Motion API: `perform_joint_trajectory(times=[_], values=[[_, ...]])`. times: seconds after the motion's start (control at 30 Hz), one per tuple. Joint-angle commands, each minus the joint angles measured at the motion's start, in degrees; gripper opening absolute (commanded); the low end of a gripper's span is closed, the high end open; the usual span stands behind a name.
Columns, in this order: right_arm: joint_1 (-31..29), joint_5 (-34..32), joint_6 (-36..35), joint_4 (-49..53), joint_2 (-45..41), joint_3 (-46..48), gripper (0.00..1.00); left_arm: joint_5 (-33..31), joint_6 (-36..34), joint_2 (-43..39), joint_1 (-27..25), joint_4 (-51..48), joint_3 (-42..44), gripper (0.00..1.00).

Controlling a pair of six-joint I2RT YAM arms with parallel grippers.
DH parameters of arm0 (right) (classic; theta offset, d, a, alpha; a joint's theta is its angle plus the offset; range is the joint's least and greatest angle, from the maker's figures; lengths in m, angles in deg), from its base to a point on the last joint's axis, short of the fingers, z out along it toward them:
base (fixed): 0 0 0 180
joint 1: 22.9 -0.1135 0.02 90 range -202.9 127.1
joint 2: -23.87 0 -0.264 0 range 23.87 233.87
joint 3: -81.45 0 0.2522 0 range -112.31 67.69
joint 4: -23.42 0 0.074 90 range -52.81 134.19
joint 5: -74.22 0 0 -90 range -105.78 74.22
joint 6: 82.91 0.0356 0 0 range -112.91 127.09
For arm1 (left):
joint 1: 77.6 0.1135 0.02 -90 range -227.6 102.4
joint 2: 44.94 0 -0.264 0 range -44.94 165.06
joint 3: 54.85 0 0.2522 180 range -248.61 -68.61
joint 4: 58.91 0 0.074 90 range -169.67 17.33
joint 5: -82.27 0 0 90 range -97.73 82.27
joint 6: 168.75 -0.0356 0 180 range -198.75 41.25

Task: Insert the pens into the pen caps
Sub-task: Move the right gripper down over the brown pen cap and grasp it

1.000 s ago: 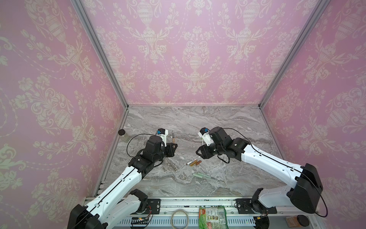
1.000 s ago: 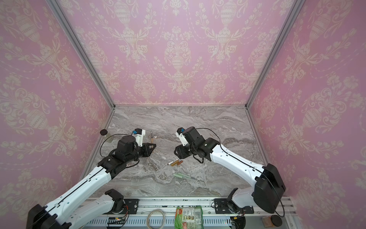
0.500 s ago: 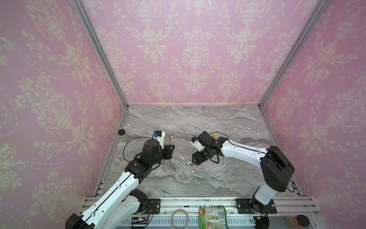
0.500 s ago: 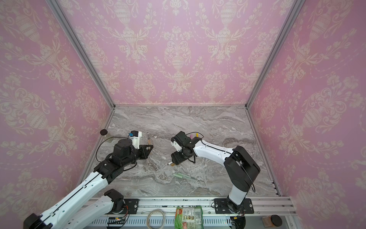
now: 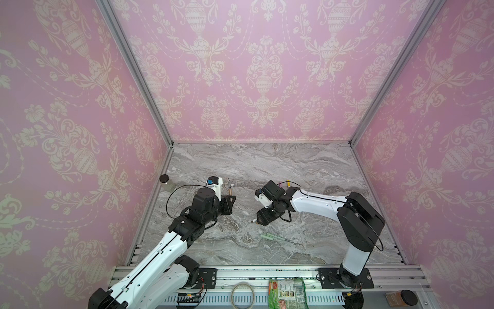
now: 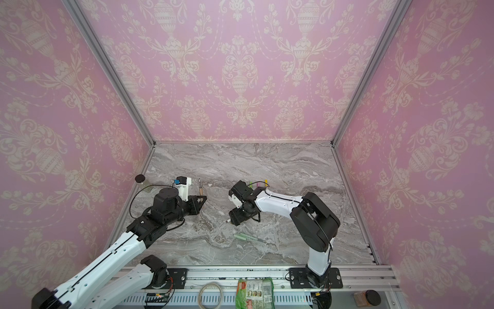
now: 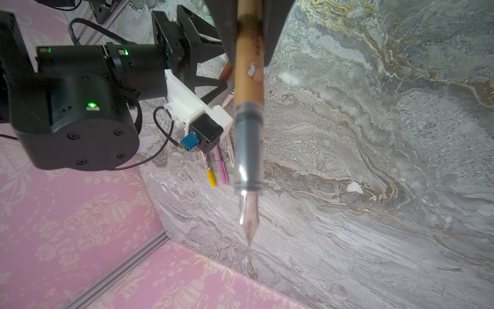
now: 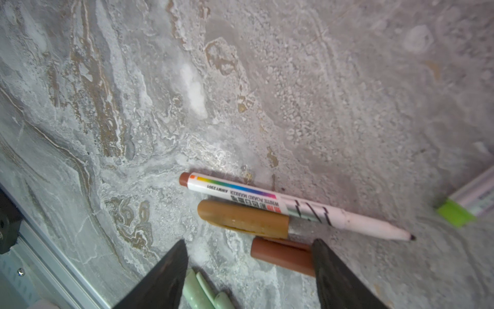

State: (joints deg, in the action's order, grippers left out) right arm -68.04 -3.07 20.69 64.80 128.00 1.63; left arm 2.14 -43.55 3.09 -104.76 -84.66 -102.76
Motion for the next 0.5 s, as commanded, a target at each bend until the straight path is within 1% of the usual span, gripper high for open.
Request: perform_joint_trajectory(times=[0.0,0.47], values=[[-0.5,1.2,0.7,-0.5,1.5,-3.1,0.75,-1.6,-1.2,-0.8,0.5,-1.3,0.4,0.0],[-2.5,1.8,-0.9,1.2,6.4,-6.6,0.74,-1.9,-1.1,-0.7,0.6,-1.2,0.0,0.0]])
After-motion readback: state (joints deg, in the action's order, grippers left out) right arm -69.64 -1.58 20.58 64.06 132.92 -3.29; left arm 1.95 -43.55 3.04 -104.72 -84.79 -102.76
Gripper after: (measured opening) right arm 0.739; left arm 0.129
